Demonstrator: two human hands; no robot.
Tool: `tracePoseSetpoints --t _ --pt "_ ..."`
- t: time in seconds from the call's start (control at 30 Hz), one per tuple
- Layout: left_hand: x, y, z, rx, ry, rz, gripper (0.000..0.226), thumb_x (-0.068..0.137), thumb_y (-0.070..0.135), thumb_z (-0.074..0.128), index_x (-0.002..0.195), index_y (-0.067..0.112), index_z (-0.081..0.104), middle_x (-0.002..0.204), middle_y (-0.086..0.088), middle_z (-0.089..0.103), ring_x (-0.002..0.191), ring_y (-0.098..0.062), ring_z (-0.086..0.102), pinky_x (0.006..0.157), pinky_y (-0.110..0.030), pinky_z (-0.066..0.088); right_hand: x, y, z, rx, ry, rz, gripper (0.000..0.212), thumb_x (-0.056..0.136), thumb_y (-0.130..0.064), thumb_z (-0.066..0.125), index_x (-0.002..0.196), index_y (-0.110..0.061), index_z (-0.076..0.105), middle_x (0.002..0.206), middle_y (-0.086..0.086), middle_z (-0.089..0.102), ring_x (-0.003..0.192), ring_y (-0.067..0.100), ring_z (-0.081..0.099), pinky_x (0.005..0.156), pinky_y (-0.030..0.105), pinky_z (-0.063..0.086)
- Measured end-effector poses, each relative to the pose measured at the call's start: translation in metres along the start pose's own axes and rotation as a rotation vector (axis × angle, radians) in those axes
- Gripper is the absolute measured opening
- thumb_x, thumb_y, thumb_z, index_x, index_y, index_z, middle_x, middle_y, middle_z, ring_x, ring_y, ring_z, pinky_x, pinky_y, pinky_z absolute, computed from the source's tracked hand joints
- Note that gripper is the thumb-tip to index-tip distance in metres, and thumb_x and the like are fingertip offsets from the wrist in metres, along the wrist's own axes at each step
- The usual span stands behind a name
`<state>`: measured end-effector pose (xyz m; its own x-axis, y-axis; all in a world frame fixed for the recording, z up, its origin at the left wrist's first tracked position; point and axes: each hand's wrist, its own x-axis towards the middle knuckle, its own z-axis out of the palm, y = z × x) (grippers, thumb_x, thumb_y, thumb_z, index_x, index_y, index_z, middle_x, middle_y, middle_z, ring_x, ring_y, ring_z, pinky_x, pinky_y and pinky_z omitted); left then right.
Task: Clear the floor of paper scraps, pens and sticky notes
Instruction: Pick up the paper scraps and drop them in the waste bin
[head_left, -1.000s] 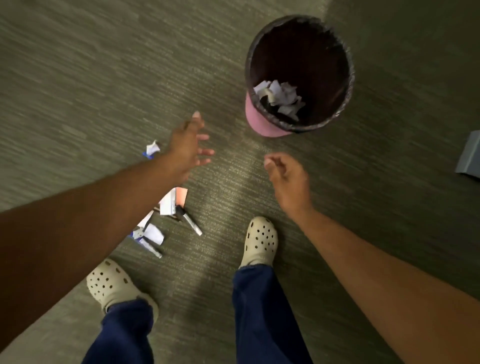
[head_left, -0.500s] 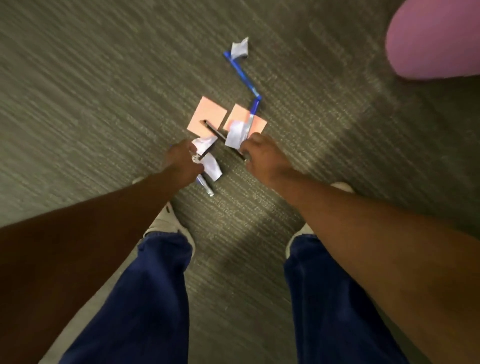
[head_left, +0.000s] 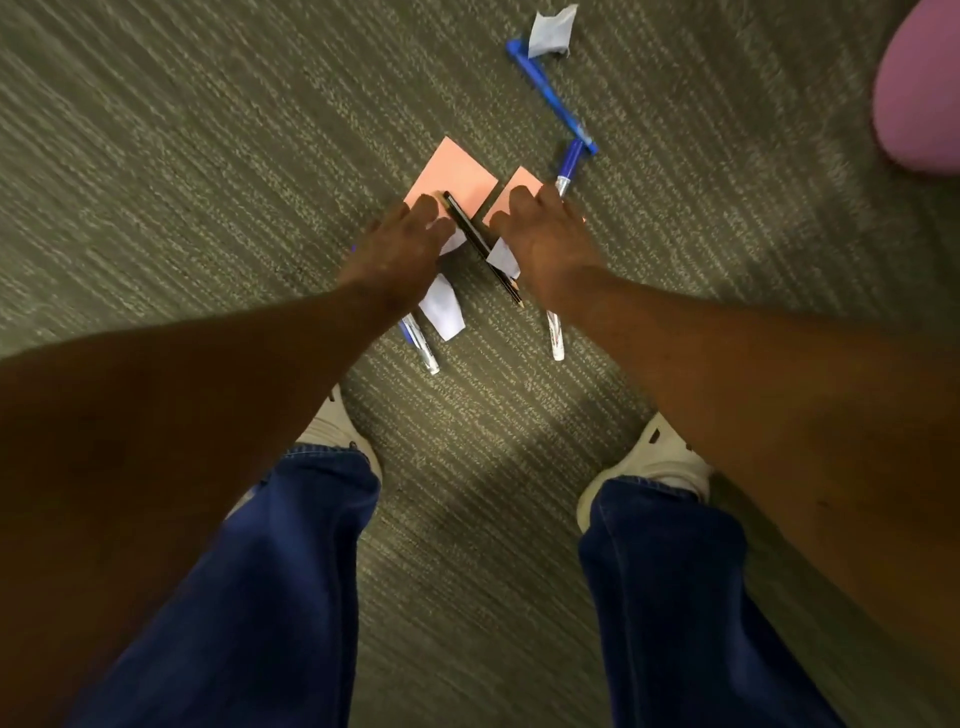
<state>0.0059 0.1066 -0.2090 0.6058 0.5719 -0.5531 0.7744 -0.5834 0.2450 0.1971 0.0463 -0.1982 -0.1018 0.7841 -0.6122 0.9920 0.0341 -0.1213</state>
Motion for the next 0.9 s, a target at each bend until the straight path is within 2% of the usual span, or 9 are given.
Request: tracePoseSetpoints --t 0.1,0.2,0.33,0.4,0.5,0.57,0.63,0.73,0.9 --pt "0.01 -0.002 -0.003 -0.113 -0.023 -0.03 0.032 0.094 0.007 0.066 0.125 0.007 0.067 0.132 -0.021 0.059 0.117 -0.041 0.06 0.097 -0.052 0.051 0.001 0.003 0.002 0.0 0.039 -0.008 0.044 0.084 0.006 0.064 0.124 -0.013 0.061 0.134 0.013 0.05 0.129 0.04 0.044 0.103 0.052 0.042" --pt "0.005 -0.005 -0.01 -0.308 0.096 -0.202 0.021 0.092 0.003 0.063 0.11 0.007 0.073 0.116 -0.018 0.071 0.103 -0.036 0.069 0.089 -0.041 0.054 -0.004 0.006 0.003 0.043 0.12 -0.022 0.026 0.088 -0.003 0.066 0.11 -0.015 0.072 0.122 0.007 0.058 0.125 0.036 0.047 0.102 0.048 0.037" --pt "-0.022 -0.008 -0.017 -0.536 0.186 -0.387 0.018 0.093 0.002 0.058 0.101 0.005 0.074 0.104 -0.014 0.075 0.095 -0.029 0.071 0.08 -0.033 0.052 -0.029 0.005 -0.002 0.305 0.277 0.081 0.015 0.088 -0.016 0.072 0.102 -0.019 0.076 0.115 0.001 0.066 0.12 0.032 0.052 0.101 0.044 0.038" --pt "-0.033 -0.01 -0.015 -0.512 0.159 -0.365 0.017 0.092 0.001 0.06 0.102 0.006 0.072 0.104 -0.014 0.073 0.093 -0.029 0.069 0.076 -0.031 0.047 -0.044 -0.004 -0.004 0.48 0.251 0.074 0.012 0.089 -0.017 0.076 0.101 -0.017 0.076 0.108 0.001 0.068 0.11 0.027 0.056 0.096 0.043 0.045" --pt "-0.039 -0.014 -0.008 -0.425 0.109 -0.355 0.018 0.089 0.009 0.072 0.107 0.01 0.069 0.108 -0.013 0.069 0.098 -0.029 0.066 0.076 -0.034 0.045 -0.056 -0.027 -0.003 0.631 0.034 -0.067 0.012 0.089 -0.014 0.078 0.101 -0.01 0.075 0.104 0.005 0.069 0.099 0.024 0.063 0.084 0.038 0.053" --pt "-0.039 -0.016 -0.001 -0.337 0.045 -0.373 0.032 0.088 0.022 0.08 0.114 0.011 0.066 0.116 -0.014 0.066 0.109 -0.032 0.063 0.083 -0.038 0.046 -0.053 -0.042 0.001 0.537 -0.09 -0.178 0.016 0.09 -0.014 0.077 0.105 -0.01 0.076 0.118 0.006 0.068 0.11 0.027 0.065 0.09 0.038 0.052" --pt "-0.038 -0.017 0.004 -0.222 -0.075 -0.402 0.049 0.087 0.035 0.082 0.125 0.013 0.062 0.131 -0.015 0.061 0.125 -0.035 0.056 0.099 -0.045 0.047 -0.043 -0.057 0.005 0.434 -0.14 -0.253 0.018 0.091 -0.012 0.073 0.109 -0.013 0.077 0.141 0.006 0.06 0.125 0.03 0.061 0.099 0.041 0.052" --pt "-0.037 -0.017 0.01 -0.096 -0.1 -0.372 0.051 0.09 0.036 0.078 0.131 0.013 0.058 0.137 -0.013 0.058 0.133 -0.034 0.05 0.104 -0.049 0.044 -0.02 -0.077 0.009 0.242 -0.161 -0.319 0.026 0.093 -0.008 0.065 0.115 -0.016 0.076 0.157 0.004 0.044 0.122 0.038 0.062 0.096 0.046 0.055" --pt "-0.026 -0.02 0.008 -0.079 -0.063 -0.246 0.026 0.094 0.027 0.073 0.115 0.013 0.068 0.12 -0.012 0.069 0.122 -0.034 0.059 0.097 -0.049 0.051 0.005 -0.089 0.024 0.231 -0.136 -0.175 0.032 0.103 -0.015 0.053 0.135 -0.008 0.053 0.124 0.019 0.064 0.102 0.041 0.068 0.076 0.041 0.049"
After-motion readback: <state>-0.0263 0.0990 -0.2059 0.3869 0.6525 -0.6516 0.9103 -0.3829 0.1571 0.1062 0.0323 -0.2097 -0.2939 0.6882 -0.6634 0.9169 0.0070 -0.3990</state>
